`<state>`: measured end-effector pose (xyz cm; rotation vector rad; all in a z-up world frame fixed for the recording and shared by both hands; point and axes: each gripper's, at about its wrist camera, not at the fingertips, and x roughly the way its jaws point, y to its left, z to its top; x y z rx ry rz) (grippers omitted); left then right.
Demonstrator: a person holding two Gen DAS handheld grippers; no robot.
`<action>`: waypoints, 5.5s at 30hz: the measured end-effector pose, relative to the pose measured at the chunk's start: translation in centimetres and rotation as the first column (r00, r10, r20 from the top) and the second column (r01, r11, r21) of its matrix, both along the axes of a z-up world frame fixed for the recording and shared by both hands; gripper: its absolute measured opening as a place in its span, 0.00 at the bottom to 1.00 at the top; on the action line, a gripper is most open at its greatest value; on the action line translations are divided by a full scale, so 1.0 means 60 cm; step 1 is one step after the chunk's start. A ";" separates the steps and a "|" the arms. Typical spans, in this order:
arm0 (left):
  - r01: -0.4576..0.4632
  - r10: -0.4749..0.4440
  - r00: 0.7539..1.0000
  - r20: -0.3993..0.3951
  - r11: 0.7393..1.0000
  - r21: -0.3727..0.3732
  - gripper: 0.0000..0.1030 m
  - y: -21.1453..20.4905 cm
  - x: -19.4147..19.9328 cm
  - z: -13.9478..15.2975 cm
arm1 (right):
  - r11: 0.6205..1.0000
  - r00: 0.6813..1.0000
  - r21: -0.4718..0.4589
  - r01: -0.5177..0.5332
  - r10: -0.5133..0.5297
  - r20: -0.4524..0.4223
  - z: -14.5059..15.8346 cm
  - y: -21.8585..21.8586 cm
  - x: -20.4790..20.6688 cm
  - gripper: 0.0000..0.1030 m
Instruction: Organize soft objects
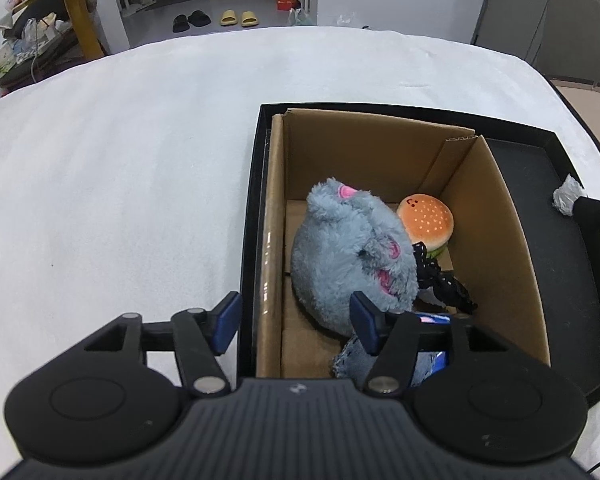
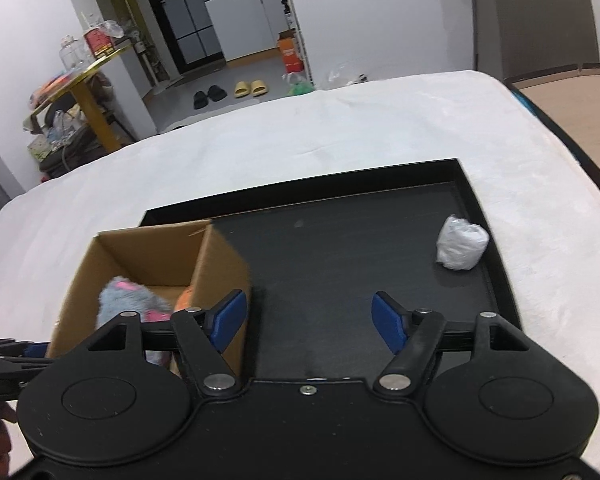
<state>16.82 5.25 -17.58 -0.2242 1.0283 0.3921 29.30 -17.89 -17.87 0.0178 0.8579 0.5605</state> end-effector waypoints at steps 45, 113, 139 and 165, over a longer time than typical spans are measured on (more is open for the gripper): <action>-0.049 0.054 0.998 -0.037 0.992 0.120 0.71 -0.045 0.058 -0.009 | 0.992 0.994 -0.116 0.052 -0.041 0.101 -0.108 -0.059 0.150 0.50; 0.006 0.014 0.993 0.120 0.986 -0.169 0.15 0.060 -0.050 -0.022 | 0.967 0.954 -0.039 -0.252 0.255 0.160 0.089 0.198 -0.047 0.48; 0.048 -0.032 0.993 0.112 0.989 -0.142 0.30 0.060 -0.053 0.016 | 0.980 0.976 -0.042 -0.192 0.195 0.094 0.096 0.125 -0.079 0.59; 0.149 -0.149 0.975 0.165 0.989 0.010 0.89 -0.005 -0.100 0.177 | 0.995 0.991 0.052 -0.088 0.082 0.109 0.159 -0.035 -0.141 1.00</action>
